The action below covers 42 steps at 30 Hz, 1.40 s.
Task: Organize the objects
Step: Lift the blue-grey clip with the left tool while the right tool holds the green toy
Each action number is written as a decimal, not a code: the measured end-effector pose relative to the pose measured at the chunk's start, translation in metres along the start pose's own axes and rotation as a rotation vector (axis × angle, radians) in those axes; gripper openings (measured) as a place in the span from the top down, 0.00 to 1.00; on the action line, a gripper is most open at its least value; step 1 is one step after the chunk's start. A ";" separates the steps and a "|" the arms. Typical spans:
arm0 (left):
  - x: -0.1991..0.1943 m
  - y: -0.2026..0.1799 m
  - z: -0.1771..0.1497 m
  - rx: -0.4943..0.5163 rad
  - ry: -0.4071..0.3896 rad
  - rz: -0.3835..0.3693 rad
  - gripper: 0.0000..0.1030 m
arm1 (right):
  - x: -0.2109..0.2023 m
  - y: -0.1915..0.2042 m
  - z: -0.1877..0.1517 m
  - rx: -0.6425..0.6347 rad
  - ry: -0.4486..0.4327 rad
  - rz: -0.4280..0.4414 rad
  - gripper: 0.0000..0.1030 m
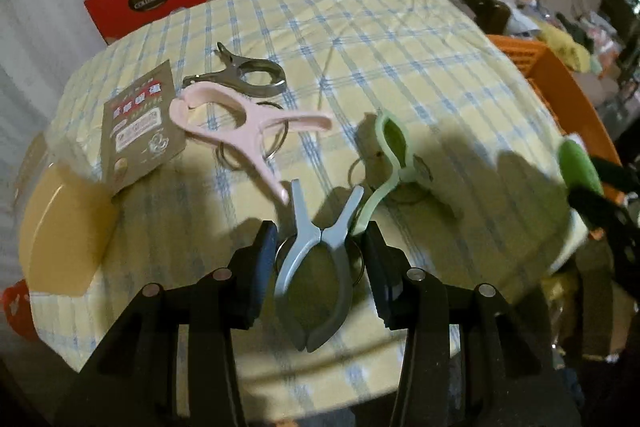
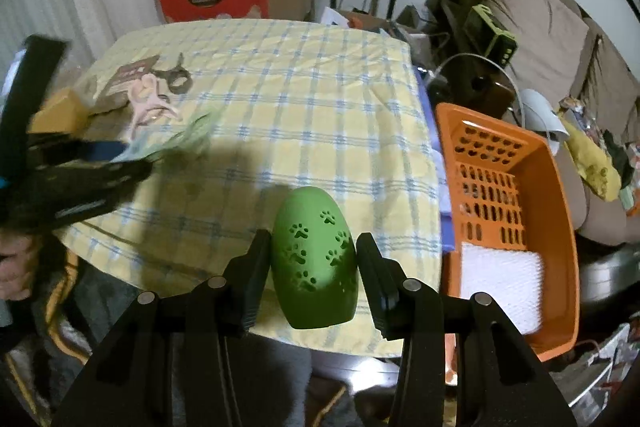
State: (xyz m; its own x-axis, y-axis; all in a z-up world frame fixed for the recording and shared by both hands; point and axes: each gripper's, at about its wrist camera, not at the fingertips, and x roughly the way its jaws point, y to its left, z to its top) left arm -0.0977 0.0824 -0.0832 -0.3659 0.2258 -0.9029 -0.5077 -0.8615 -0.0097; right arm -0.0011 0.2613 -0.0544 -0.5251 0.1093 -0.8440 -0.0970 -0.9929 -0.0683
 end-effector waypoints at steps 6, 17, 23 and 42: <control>-0.027 0.006 -0.003 -0.033 -0.071 0.018 0.61 | -0.014 -0.013 -0.007 0.064 -0.049 0.038 0.57; -0.050 0.017 -0.008 -0.088 -0.166 0.102 0.61 | -0.051 -0.042 -0.030 0.078 -0.206 0.038 0.57; -0.051 0.013 -0.004 -0.121 -0.186 0.178 0.61 | -0.052 -0.052 -0.040 0.119 -0.264 0.042 0.57; -0.085 -0.014 0.002 -0.194 -0.322 0.152 0.61 | -0.056 -0.060 -0.038 0.058 -0.301 0.143 0.57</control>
State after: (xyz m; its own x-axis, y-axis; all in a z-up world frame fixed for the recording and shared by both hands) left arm -0.0617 0.0761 -0.0055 -0.6667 0.1934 -0.7198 -0.2837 -0.9589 0.0051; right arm 0.0659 0.3127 -0.0229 -0.7622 -0.0131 -0.6472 -0.0483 -0.9959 0.0771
